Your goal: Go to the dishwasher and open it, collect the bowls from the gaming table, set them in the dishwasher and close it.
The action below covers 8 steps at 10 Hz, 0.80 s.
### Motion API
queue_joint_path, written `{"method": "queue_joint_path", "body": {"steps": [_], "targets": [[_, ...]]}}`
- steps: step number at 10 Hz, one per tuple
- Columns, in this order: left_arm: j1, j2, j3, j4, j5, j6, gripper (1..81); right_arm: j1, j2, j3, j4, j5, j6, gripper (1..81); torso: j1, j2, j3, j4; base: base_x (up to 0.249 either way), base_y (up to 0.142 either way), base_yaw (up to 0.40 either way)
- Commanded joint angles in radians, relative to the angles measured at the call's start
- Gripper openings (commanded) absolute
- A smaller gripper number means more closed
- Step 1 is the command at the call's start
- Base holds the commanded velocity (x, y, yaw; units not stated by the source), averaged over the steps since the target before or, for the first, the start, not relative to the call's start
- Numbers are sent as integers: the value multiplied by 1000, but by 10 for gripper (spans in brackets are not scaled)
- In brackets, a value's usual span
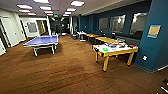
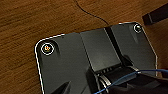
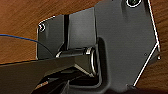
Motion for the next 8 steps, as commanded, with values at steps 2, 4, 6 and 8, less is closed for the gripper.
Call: {"method": "queue_joint_path", "body": {"steps": [2, 4, 6, 8], "targets": [[-56, -4, -2, -2, 45, -1, 811, 48, -3, 5, -8, -49, -4, 811, 0, 0, 0, 0, 239, 0, 0], [-56, -5, -2, -2, 45, -1, 811, 48, -2, 5, -8, -49, -4, 811, 0, 0, 0, 0, 235, 66, 0], [-56, -4, -2, -2, 45, -1, 811, 47, -2, 5, -14, -49, -4, 811, 0, 0, 0, 0, 227, 74, 0], [-56, -4, -2, -2, 45, -1, 811, 47, -2, 5, -17, -49, -4, 811, 0, 0, 0, 0, 226, 74, 0]]}}
